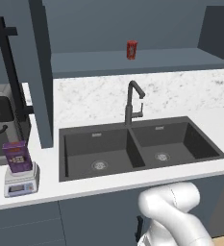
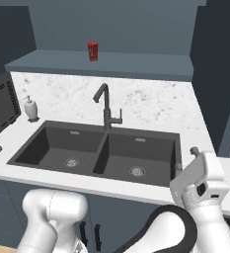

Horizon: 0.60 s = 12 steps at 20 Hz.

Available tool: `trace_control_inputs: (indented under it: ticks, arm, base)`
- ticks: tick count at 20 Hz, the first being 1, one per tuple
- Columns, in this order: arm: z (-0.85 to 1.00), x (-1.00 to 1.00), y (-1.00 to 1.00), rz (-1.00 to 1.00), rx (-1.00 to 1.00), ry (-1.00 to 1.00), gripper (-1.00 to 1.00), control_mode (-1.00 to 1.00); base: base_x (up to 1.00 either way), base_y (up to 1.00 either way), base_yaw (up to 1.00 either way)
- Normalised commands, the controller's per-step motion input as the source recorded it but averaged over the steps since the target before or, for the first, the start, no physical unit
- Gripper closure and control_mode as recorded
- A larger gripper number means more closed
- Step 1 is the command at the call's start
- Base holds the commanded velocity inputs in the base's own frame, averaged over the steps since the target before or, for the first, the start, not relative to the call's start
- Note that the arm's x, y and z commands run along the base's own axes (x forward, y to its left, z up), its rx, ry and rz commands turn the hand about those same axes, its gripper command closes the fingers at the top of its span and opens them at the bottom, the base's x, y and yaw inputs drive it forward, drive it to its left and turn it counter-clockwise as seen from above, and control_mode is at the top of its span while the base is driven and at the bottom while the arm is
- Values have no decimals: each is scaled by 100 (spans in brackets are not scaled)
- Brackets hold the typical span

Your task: Pick the cereal and place it on the digital scale for weighing, and close the cabinet.

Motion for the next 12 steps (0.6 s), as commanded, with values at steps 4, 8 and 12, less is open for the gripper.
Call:
trace_control_inputs:
  ticks: [4,8,12]
  arm:
    - [-84,0,-50,0,0,25,-100,-100]
    - [-53,1,-69,1,6,6,-100,-100]
    - [55,0,-100,5,31,-14,-100,-100]
  base:
    - [0,0,0]
    - [0,0,0]
    - [0,0,0]
